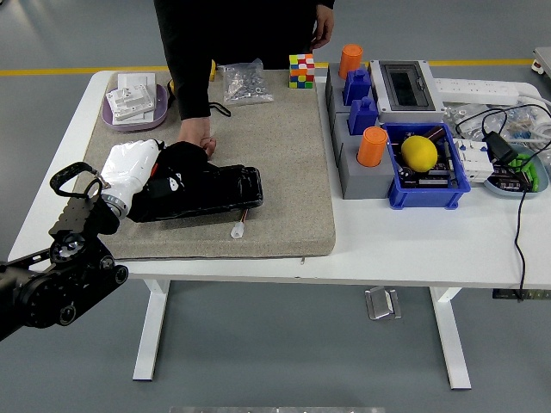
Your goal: Pick the rag up,wipe the panel,place it on the desk
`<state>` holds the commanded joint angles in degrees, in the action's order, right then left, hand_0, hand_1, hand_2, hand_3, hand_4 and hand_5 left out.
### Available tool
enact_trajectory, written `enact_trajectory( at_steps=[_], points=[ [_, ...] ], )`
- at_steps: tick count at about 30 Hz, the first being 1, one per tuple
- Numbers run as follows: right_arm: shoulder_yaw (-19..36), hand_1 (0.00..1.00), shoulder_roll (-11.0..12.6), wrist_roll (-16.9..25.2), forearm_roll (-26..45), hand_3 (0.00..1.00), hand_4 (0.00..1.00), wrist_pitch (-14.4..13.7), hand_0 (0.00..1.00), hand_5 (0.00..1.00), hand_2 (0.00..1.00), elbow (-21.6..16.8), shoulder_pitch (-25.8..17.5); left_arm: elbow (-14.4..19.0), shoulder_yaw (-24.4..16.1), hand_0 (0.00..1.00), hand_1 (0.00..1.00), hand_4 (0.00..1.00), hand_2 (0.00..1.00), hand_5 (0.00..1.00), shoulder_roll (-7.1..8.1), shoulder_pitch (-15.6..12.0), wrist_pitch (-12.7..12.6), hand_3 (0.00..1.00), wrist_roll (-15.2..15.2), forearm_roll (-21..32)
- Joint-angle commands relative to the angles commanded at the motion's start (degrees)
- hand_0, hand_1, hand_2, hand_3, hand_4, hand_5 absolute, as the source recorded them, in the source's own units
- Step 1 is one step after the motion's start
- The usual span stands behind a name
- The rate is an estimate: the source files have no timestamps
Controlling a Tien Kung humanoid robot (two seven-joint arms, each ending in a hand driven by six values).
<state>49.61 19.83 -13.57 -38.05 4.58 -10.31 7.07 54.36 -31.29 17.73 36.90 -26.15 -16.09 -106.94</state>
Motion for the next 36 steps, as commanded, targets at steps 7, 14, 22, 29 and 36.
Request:
enact_trajectory(
  at_steps=[7,14,22,29,36],
  points=[
    [-0.58,0.646,0.36,-0.03,0.17,0.585,0.974,0.10,0.723,0.556,0.681,0.00,0.15,1.32,3.10,0.211,0.124,0.314,0.461,0.002,-1.58,1.48,0.32,0.392,-0.31,0.74],
    [-0.95,0.646,0.65,-0.03,0.26,0.585,0.974,0.14,0.723,0.556,0.681,0.00,0.29,2.18,5.88,0.210,0.128,0.305,0.464,0.002,-2.68,2.64,0.72,0.396,-0.65,1.26],
    [-0.89,0.644,0.88,-0.18,0.08,0.585,0.974,0.27,0.723,0.555,0.681,0.00,0.37,3.62,8.18,0.210,0.128,0.306,0.464,0.002,-3.86,3.76,1.21,0.396,-1.11,1.22],
    [-0.62,0.643,0.88,-0.30,-0.13,0.584,0.974,0.30,0.723,0.554,0.681,0.00,0.33,5.64,9.52,0.210,0.129,0.307,0.465,0.002,-4.42,4.49,1.56,0.398,-1.37,0.99],
    [-0.72,0.643,0.90,-0.30,-0.07,0.584,0.974,0.27,0.723,0.552,0.681,0.00,0.49,6.63,10.83,0.210,0.131,0.317,0.464,0.002,-5.05,5.33,1.74,0.396,-1.55,1.12]
  ],
)
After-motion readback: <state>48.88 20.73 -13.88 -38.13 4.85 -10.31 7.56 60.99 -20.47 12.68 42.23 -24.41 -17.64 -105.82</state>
